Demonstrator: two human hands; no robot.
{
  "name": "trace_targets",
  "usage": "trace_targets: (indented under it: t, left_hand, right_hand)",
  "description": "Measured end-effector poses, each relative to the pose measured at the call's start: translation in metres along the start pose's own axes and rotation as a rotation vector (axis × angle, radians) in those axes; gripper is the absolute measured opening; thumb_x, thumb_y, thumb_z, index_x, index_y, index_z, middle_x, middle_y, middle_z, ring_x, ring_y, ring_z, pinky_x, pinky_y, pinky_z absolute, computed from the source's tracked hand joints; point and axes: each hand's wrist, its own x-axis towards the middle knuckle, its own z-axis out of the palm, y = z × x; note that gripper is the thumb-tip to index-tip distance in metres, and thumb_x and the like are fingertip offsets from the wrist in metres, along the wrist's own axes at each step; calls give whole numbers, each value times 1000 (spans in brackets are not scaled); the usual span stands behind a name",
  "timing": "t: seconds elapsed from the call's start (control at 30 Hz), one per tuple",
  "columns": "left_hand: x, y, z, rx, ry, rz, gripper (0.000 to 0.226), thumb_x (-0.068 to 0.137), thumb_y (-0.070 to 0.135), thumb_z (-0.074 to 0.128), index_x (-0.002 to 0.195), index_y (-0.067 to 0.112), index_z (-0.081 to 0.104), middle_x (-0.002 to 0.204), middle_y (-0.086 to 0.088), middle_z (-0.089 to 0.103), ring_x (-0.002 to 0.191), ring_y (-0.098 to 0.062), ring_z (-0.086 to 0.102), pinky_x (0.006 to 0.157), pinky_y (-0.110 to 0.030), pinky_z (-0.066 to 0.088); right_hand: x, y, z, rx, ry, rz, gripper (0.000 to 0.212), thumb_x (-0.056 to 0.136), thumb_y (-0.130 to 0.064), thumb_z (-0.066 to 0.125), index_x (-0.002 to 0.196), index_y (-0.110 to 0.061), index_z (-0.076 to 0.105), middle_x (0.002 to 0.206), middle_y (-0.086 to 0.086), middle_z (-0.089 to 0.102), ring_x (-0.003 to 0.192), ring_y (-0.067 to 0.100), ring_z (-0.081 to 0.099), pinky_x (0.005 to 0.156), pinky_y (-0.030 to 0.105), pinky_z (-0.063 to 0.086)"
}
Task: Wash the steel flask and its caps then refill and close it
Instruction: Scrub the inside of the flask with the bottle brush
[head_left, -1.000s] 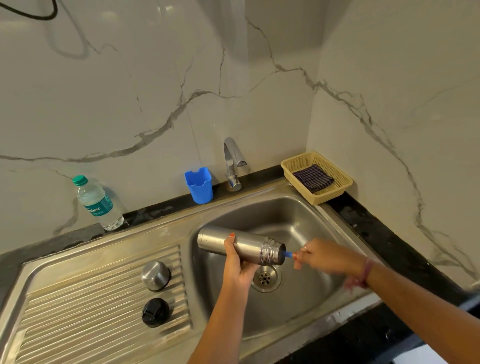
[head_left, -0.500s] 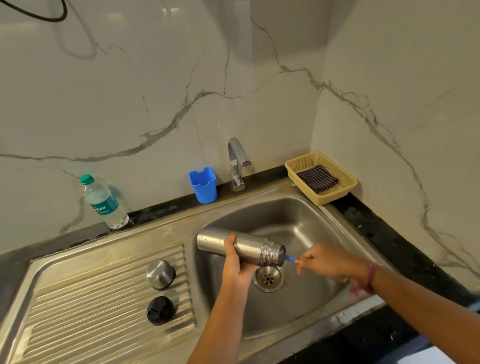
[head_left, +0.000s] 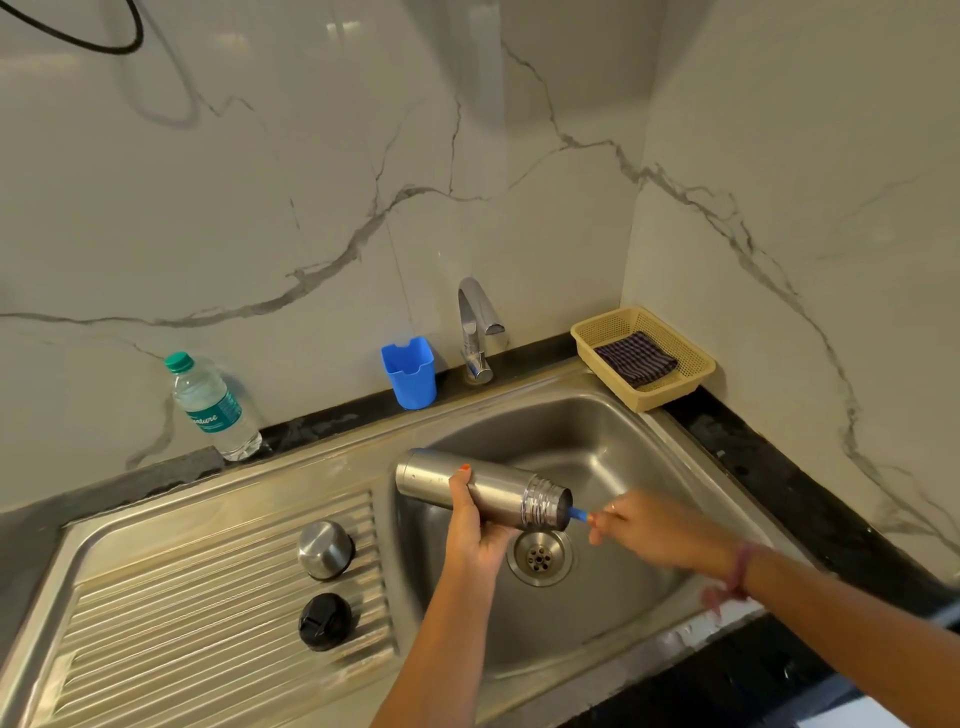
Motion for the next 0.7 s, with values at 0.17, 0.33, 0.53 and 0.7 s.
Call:
trace_targets:
  t: [0.17, 0.33, 0.53, 0.7]
  left_hand:
    - [7, 7, -7, -23, 12, -10, 55, 88, 23, 72, 132, 13, 41, 117, -26, 60, 101, -44, 59, 101, -70, 38]
    - [8, 0, -7, -19, 19, -2, 58, 88, 22, 72, 135, 13, 39, 115, -25, 60, 100, -44, 59, 103, -69, 38]
    - [9, 7, -9, 57, 36, 8, 65, 84, 22, 74, 138, 12, 39, 119, -25, 60, 104, -44, 60, 104, -70, 36]
    - [14, 17, -10, 23, 44, 35, 58, 88, 22, 71, 136, 11, 41, 114, -23, 61, 98, -41, 60, 104, -69, 37]
  right_hand:
    - [-17, 28, 9, -727, 453, -391, 49, 76, -21, 79, 122, -19, 64, 54, -4, 43, 35, 2, 18, 31, 15, 25]
    - [-5, 13, 12, -377, 286, -187, 35, 102, -42, 32, 121, -27, 57, 67, -7, 50, 56, 6, 48, 51, 18, 39]
    - [-5, -8, -8, 239, -209, 96, 33, 101, -36, 40, 97, -18, 67, 60, -7, 39, 43, 3, 30, 40, 15, 27]
    - [-14, 14, -39, 292, -288, 105, 37, 100, -40, 40, 100, -15, 67, 54, -11, 39, 41, 4, 27, 41, 18, 24]
